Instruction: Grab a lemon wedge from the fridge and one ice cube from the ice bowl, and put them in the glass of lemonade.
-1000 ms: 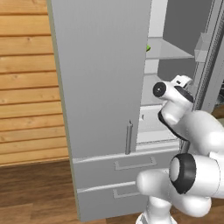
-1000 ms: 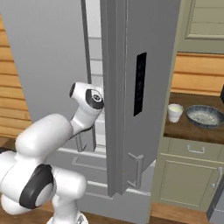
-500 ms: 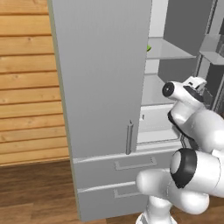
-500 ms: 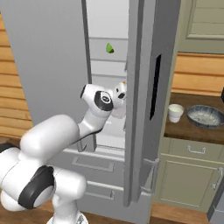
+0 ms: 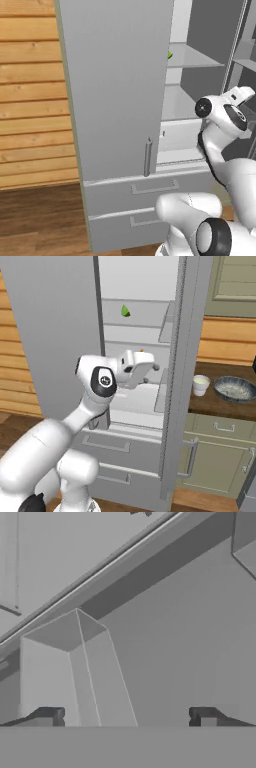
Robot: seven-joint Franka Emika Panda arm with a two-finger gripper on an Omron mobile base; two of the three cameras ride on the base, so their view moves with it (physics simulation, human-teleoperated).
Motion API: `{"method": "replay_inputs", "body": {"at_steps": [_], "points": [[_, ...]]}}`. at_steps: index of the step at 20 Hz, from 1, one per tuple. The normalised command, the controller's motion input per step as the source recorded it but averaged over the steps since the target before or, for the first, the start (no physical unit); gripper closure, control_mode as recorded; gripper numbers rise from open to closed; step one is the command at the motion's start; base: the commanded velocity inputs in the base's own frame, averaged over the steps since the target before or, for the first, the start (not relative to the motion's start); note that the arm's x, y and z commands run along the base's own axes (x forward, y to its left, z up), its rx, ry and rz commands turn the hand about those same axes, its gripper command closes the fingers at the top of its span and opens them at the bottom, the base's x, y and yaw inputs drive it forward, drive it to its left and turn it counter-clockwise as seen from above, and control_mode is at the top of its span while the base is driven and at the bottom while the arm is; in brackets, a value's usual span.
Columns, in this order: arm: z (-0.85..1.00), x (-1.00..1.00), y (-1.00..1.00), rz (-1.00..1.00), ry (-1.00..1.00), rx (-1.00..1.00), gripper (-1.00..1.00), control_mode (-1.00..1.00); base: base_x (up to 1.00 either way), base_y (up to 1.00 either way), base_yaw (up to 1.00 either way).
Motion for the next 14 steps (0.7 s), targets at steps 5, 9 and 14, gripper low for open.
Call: {"method": "replay_inputs", "body": {"at_steps": [5,9,14], "points": [[0.96,-0.28,0.97,0.0,-0.34,0.14,-1.0,-1.0,0.0,0.0,0.0],[0.76,-0.49,0.99,0.0,-0.04,0.28,-1.0,-1.0,0.0,0.0,0.0],[0.17,-0.82,0.82,0.0,0.0,0.5,-1.0,-1.0,0.0,0.0,0.0]]}}
